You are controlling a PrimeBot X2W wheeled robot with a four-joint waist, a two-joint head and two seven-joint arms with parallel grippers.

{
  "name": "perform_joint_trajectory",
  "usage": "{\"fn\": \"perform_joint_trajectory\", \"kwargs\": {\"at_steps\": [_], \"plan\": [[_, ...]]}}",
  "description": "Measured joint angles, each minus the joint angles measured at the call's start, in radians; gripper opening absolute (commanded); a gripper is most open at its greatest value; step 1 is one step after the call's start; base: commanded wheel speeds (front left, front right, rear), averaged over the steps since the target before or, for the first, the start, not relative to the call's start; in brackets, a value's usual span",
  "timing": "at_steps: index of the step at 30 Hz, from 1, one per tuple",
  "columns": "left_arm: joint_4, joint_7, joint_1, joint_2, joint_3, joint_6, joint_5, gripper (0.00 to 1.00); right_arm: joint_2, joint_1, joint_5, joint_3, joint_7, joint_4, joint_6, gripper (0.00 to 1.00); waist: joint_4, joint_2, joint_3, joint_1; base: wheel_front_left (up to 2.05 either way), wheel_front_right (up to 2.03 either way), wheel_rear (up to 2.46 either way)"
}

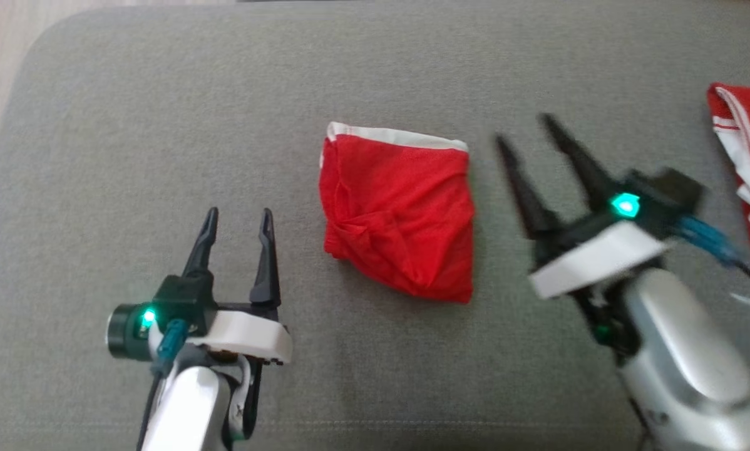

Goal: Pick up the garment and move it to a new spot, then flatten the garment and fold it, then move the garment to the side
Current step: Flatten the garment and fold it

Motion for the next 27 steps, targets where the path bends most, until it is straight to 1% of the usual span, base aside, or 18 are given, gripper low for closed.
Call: {"fn": "perform_joint_trajectory", "kwargs": {"at_steps": [6,10,13,17,27], "plan": [[-0.002,0.000,0.002,0.016,0.020,0.007,0.000,1.00,0.004,0.170,-0.072,-0.228,0.014,-0.087,0.000,1.00,-0.033,0.0000,-0.011,0.0000,0.00,0.00,0.00],[-0.005,0.000,0.005,0.023,0.022,0.012,0.000,1.00,0.020,0.271,-0.106,-0.317,0.045,-0.145,0.000,1.00,-0.050,0.0000,-0.017,0.0000,0.00,0.00,0.00],[-0.005,0.000,0.006,0.027,0.022,0.012,0.000,1.00,0.049,0.326,-0.118,-0.348,0.057,-0.184,0.000,1.00,-0.058,0.0000,-0.021,0.0000,0.00,0.00,0.00],[-0.005,0.000,0.012,0.030,0.022,0.012,0.000,1.00,0.074,0.357,-0.132,-0.367,0.074,-0.220,0.000,1.00,-0.065,0.0000,-0.028,0.0000,0.00,0.00,0.00],[-0.005,0.000,0.028,0.038,0.020,0.012,0.000,1.00,0.079,0.368,-0.143,-0.379,0.104,-0.254,0.000,1.00,-0.066,0.0000,-0.033,0.0000,0.00,0.00,0.00]]}}
